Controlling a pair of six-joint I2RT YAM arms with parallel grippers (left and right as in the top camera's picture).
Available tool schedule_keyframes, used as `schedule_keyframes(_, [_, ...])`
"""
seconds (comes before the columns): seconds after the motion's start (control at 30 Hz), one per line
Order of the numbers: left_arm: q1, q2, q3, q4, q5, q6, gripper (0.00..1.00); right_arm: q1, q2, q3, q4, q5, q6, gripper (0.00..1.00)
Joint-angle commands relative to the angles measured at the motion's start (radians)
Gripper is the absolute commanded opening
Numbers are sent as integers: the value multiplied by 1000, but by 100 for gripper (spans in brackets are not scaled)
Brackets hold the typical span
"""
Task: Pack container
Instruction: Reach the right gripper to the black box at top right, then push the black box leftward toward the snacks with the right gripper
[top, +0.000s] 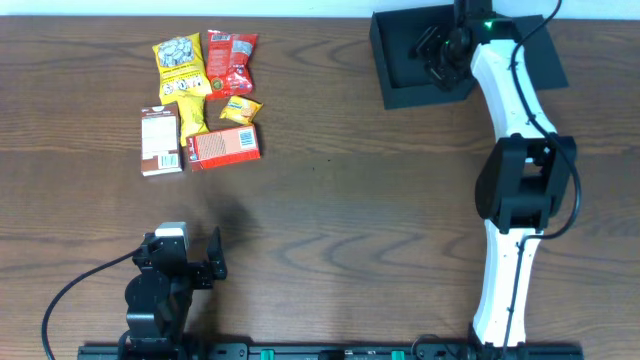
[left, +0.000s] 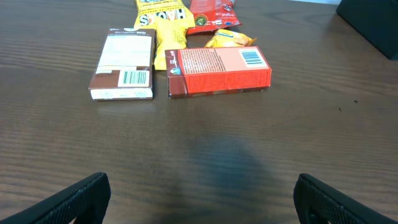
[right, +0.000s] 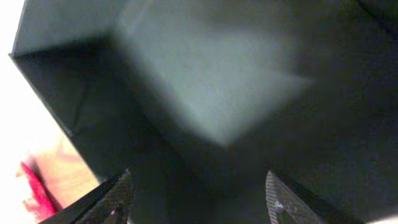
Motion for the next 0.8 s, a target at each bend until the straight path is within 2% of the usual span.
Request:
schedule_keyframes(0.0, [6,-6,-16,0,-11,-11,95,-8,8,25,-71,1,-124,71])
schedule_keyframes(0.13, [6,-6,-16,0,-11,-11,95,2,6,33,-111,-30,-190,71])
schedule_keyframes(0.47, [6,-6,-16,0,-11,-11,95,122,5,53,-81,-49,-555,79])
schedule_keyframes(0.67, [6,-6,-16,0,-11,-10,95,183,5,53,-77,134,-576,76])
schedule_keyframes(0.77, [6,-6,-16,0,-11,-10,95,188,5,52,-78,165,-610,68])
